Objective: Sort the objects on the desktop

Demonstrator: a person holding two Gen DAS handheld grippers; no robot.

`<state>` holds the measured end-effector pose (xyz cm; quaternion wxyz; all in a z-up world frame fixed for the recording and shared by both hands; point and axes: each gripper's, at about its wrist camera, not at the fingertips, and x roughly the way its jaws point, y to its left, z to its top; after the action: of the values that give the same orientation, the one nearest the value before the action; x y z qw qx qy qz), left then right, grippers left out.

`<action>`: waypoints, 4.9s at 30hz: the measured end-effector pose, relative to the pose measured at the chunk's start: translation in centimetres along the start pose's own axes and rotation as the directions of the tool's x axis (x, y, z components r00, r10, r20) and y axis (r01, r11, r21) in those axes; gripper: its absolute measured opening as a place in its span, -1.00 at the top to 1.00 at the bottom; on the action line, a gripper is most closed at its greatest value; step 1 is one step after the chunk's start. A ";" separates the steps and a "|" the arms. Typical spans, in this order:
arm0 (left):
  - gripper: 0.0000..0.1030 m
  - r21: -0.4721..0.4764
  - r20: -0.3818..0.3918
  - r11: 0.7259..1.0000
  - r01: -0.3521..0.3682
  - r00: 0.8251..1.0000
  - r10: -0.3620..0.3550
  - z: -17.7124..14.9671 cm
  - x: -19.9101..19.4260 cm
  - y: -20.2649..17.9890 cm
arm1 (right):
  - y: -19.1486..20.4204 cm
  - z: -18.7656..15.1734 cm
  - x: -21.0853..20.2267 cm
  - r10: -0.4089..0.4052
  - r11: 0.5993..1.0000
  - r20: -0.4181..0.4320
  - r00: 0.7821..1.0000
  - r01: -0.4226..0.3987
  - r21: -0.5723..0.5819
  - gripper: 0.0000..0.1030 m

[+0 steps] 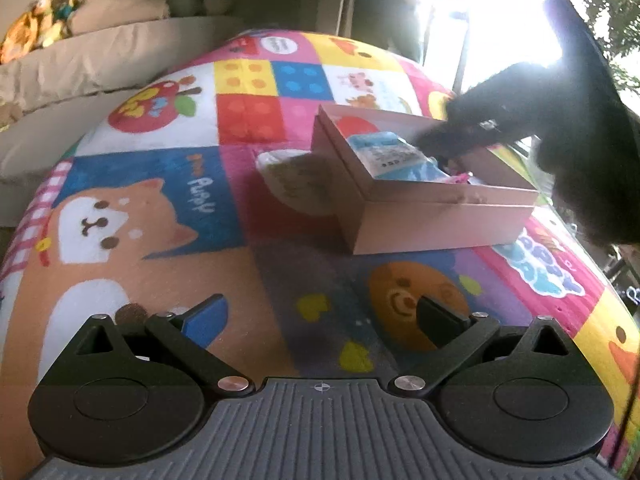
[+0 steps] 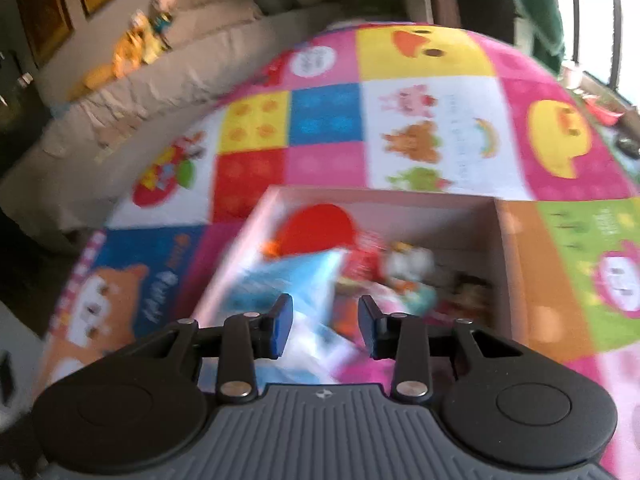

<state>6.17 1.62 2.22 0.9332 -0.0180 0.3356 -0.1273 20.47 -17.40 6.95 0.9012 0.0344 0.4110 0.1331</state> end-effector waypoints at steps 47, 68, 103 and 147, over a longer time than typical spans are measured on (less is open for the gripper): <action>-0.99 -0.047 -0.018 0.998 0.032 0.999 -0.033 -0.3 0.6 -0.2 | -4.5 2.9 -0.5 0.161 0.978 0.046 0.986 -0.165 0.127 0.85; -0.99 -0.047 -0.026 0.999 0.027 0.999 -0.028 -0.6 0.6 0.0 | -2.6 -2.0 0.2 -0.143 0.973 -0.011 0.990 0.139 -0.182 0.67; -1.00 -0.084 -0.042 0.996 0.021 0.999 -0.024 -0.9 0.5 1.1 | -2.8 3.7 -1.7 0.176 0.984 0.190 0.966 -0.177 -0.013 0.97; -1.00 0.017 -0.010 0.984 -0.177 0.984 0.177 -3.1 -0.5 -2.7 | 0.2 -17.1 -5.3 -0.162 0.985 0.082 0.983 0.166 -0.043 -1.00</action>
<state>3.20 -0.65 0.42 0.9390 0.0198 0.3401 -0.0468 4.31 -19.45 -0.40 0.9250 -0.0168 0.3736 0.0674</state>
